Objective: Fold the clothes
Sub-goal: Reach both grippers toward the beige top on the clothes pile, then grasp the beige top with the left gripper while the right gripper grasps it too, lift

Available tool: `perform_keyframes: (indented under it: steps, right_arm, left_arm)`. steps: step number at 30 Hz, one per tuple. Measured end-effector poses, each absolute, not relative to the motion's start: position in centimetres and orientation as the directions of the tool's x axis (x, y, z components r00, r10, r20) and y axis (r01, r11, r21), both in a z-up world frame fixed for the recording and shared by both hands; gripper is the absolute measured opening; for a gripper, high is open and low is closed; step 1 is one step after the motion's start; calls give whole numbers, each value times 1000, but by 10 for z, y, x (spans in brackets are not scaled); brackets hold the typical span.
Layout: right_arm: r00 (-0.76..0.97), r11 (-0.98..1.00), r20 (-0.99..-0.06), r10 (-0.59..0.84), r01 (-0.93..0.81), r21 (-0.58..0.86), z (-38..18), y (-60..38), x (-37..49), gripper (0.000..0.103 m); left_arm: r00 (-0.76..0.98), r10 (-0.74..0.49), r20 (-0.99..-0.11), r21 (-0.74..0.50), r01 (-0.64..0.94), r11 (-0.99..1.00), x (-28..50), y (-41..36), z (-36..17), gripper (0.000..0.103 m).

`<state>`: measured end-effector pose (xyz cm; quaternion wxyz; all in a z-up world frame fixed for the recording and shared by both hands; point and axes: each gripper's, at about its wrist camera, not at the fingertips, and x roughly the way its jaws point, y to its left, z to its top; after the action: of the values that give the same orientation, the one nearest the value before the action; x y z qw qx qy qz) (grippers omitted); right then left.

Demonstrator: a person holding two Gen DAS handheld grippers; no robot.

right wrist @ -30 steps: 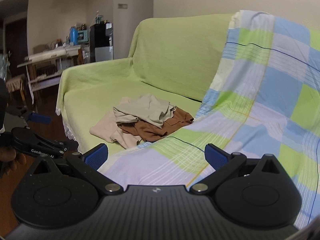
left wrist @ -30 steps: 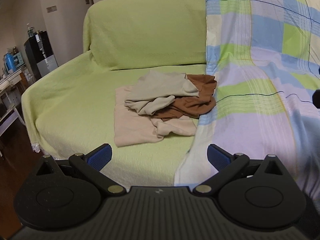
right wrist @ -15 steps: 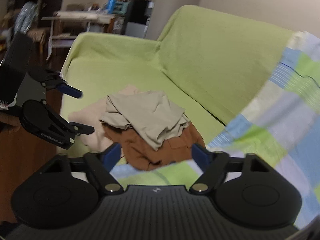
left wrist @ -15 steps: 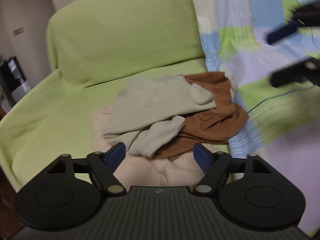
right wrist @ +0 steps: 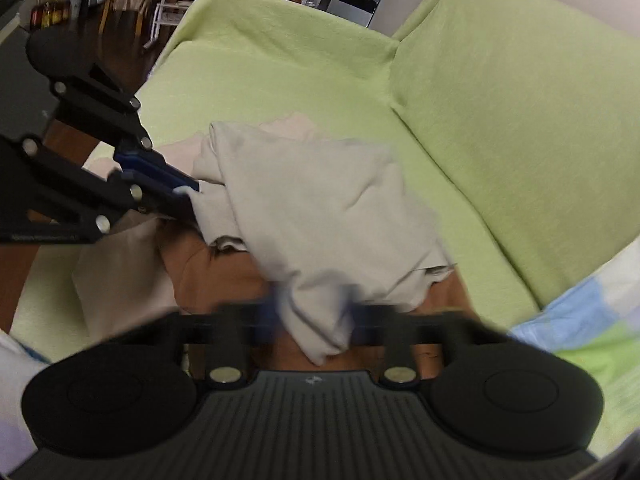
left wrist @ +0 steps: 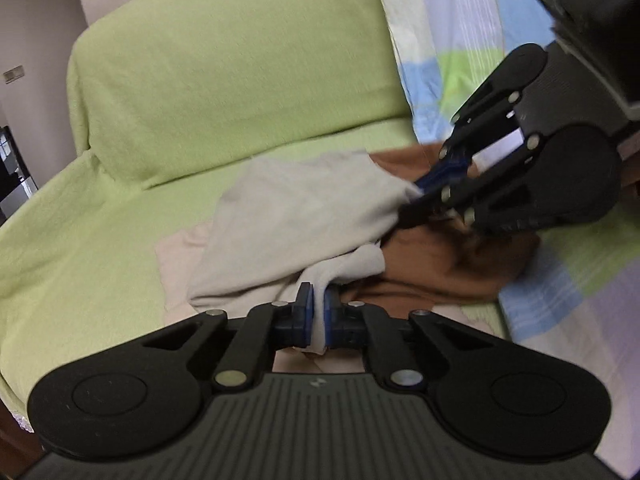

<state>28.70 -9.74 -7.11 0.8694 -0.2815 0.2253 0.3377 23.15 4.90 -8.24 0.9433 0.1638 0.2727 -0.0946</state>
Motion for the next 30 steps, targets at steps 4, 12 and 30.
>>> perform_keyframes:
  steps: [4, 12, 30]
  right_arm:
    - [731, 679, -472, 493, -662, -316, -25, -117, 274, 6]
    - [877, 824, -245, 413, -475, -308, 90, -216, 163, 6]
    - [963, 1000, -270, 2, 2, 14, 153, -505, -76, 6]
  left_arm:
    - [870, -129, -476, 218, 259, 941, 224, 54, -42, 2]
    - [886, -355, -299, 166, 415, 894, 148, 6, 57, 2]
    - [476, -831, -287, 98, 878, 469, 40, -215, 153, 2]
